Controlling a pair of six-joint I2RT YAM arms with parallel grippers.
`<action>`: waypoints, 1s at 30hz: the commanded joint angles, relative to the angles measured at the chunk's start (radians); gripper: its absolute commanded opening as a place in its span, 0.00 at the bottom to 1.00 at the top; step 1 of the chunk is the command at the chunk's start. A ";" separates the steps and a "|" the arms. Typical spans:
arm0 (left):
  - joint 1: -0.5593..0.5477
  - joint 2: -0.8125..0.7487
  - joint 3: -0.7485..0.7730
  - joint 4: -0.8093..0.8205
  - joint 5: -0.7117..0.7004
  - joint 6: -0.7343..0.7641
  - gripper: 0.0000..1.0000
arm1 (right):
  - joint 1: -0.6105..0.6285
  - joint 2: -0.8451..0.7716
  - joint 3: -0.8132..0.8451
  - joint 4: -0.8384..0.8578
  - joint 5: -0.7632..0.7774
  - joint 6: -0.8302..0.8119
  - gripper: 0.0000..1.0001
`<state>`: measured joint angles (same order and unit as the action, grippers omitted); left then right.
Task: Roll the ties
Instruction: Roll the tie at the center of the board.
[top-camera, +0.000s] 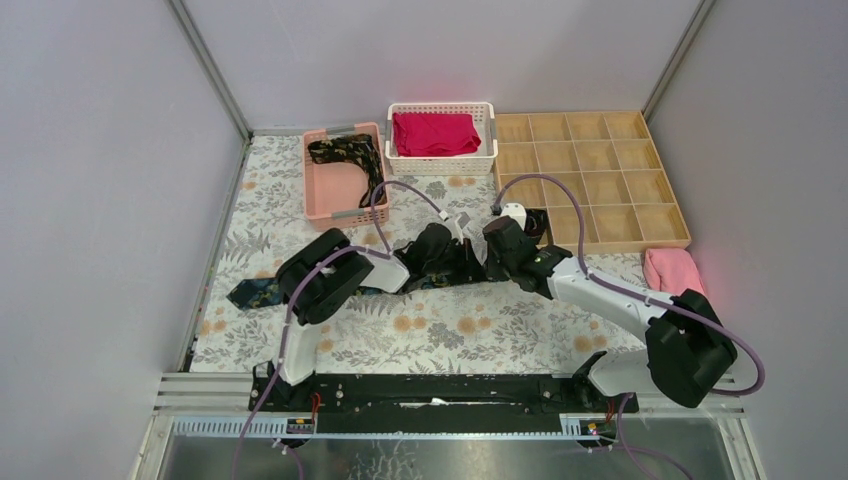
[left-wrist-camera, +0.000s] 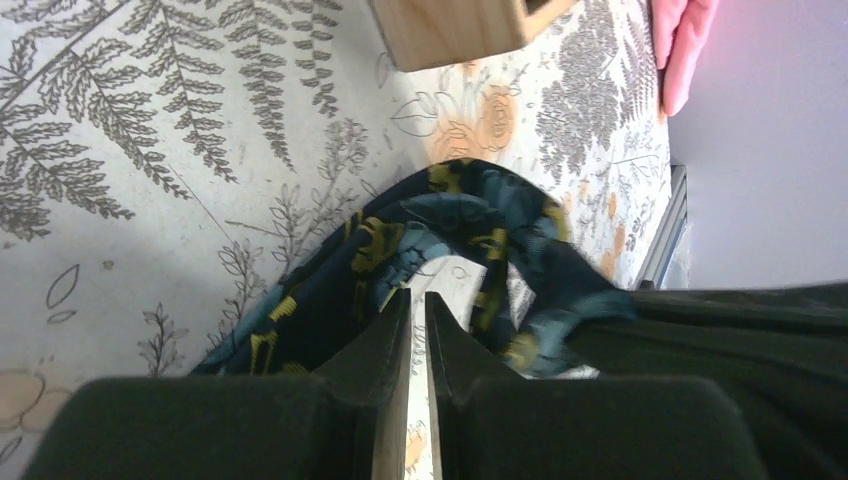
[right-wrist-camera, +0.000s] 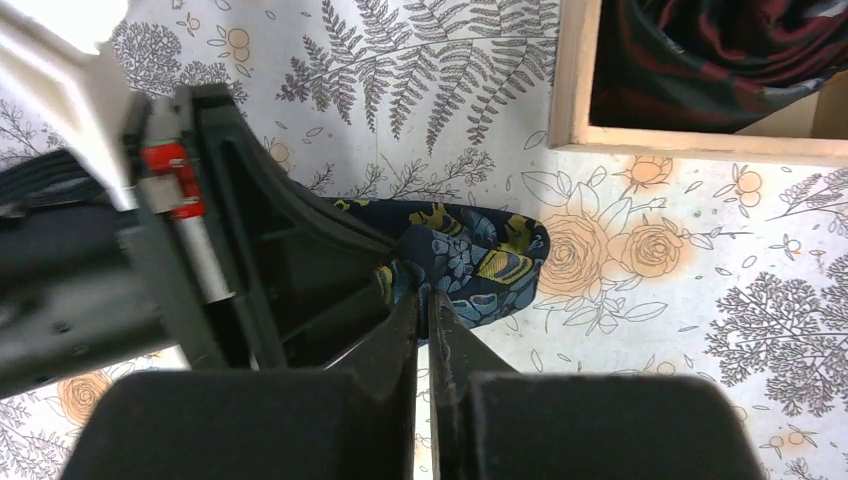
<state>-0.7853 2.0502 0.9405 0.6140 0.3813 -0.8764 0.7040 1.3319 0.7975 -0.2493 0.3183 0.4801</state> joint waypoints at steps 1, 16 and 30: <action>-0.002 -0.143 -0.014 -0.086 -0.039 0.056 0.15 | -0.004 0.037 0.019 0.024 -0.037 0.009 0.00; -0.003 -0.546 -0.151 -0.419 -0.269 0.173 0.15 | -0.003 0.076 0.035 0.061 -0.069 0.012 0.00; -0.002 -0.533 -0.215 -0.342 -0.257 0.166 0.15 | 0.000 0.153 0.087 0.092 -0.177 0.025 0.40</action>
<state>-0.7849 1.5246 0.7376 0.2455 0.1474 -0.7303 0.7040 1.4586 0.8440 -0.1810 0.1867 0.4938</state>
